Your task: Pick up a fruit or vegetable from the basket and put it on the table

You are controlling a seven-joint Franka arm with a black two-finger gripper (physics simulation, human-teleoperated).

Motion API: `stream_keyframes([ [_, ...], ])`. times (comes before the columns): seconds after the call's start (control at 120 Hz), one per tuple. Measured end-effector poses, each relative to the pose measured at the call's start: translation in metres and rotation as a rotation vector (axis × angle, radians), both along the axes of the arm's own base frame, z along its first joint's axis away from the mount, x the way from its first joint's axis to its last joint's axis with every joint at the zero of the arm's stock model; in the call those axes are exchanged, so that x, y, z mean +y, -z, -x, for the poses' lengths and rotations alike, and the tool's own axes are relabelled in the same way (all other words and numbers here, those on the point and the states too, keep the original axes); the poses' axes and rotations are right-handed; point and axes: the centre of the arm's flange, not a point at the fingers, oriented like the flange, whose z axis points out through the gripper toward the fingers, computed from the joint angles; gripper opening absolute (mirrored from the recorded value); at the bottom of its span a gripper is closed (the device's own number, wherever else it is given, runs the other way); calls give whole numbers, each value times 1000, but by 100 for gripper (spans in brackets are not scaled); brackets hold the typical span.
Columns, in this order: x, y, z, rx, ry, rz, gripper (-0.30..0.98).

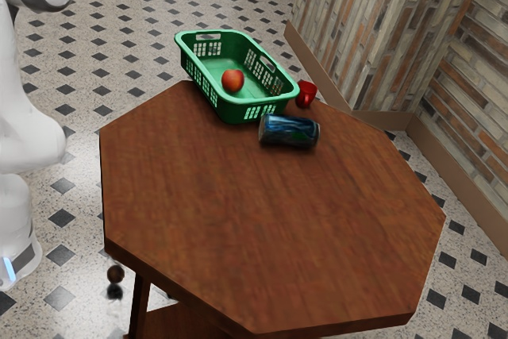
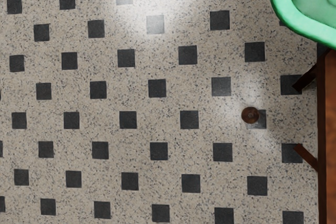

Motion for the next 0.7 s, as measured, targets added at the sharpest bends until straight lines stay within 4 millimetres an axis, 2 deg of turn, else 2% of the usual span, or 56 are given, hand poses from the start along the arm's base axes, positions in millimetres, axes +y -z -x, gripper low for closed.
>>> stream_keyframes([
  [0.1, 11, -5, -3, -41, 30, -61, 67],
  [0.167, 9, -11, -11, -59, 65, -98, 67],
  [0.208, -8, -25, -30, -97, 126, -148, 67],
  [0.25, -44, -37, -67, -150, 244, -191, 67],
  [0.267, -58, -35, -85, -160, 297, -197, 67],
  [0.325, -104, 4, -147, -144, 465, -177, 67],
  [0.358, -123, 42, -175, -105, 538, -139, 67],
  [0.417, -142, 105, -201, -67, 617, -53, 67],
  [0.45, -149, 131, -209, -57, 645, -14, 67],
  [0.525, -161, 157, -221, -76, 692, 31, 67],
  [0.592, -152, 176, -222, -95, 698, 69, 67],
  [0.7, -139, 193, -224, -146, 683, 130, 67],
])
